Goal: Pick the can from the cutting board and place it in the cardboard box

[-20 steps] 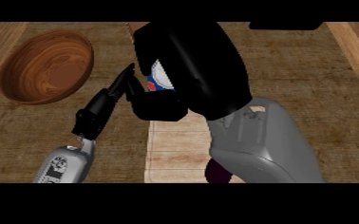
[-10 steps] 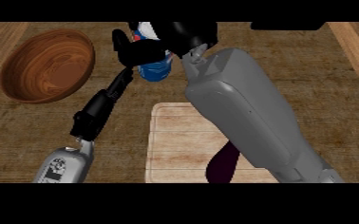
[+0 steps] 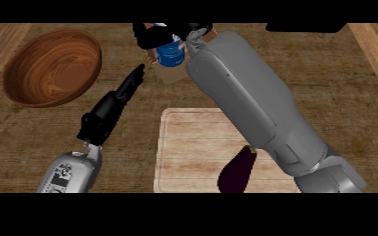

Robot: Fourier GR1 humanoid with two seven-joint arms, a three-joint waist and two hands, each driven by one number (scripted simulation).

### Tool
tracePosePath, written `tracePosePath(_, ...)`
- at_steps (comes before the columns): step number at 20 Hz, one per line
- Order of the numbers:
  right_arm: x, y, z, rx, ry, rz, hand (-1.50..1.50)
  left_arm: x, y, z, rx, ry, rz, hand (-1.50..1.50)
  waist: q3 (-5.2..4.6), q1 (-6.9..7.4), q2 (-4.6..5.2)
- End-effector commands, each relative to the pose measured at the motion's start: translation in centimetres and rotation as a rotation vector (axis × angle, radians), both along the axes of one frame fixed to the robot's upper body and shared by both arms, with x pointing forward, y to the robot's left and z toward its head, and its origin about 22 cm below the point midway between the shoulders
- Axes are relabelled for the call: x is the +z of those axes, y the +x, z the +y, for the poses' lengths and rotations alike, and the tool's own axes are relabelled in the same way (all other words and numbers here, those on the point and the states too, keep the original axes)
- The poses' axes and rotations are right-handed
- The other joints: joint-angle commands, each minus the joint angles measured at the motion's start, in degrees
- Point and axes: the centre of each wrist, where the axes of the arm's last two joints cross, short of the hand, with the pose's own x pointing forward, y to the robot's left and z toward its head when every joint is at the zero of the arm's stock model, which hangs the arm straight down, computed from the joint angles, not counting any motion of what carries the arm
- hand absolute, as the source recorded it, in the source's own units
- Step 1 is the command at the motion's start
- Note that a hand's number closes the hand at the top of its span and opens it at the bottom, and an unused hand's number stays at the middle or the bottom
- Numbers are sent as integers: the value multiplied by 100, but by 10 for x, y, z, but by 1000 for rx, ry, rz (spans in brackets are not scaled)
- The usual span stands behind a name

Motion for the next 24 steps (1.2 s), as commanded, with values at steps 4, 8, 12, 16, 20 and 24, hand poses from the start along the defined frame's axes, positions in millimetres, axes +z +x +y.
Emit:
tracePosePath(4, -50, 25, -3, -52, -74, 28, 150, 0, 10, -15, -27, -1, 2, 0, -3, 108, 32)
tracePosePath(8, -77, 37, -26, -143, 80, 203, -150, -2, 13, -8, -45, 7, -9, 0, -4, 282, 105)
tracePosePath(12, -85, 42, -28, -120, 92, 291, -150, 7, 12, -10, -65, 14, -15, 0, -2, 404, 108)
tracePosePath(16, -86, 44, -33, -60, 225, 267, -150, -5, 4, -8, -67, 11, -12, 0, 2, 366, 93)
tracePosePath(20, -76, 48, -43, -50, 503, 196, -150, -6, 4, -22, -47, -9, -16, 0, 11, 256, 90)
tracePosePath(24, -77, 52, -60, -22, 748, 211, -150, -5, 13, -5, -12, 14, -32, 0, 11, 117, 76)
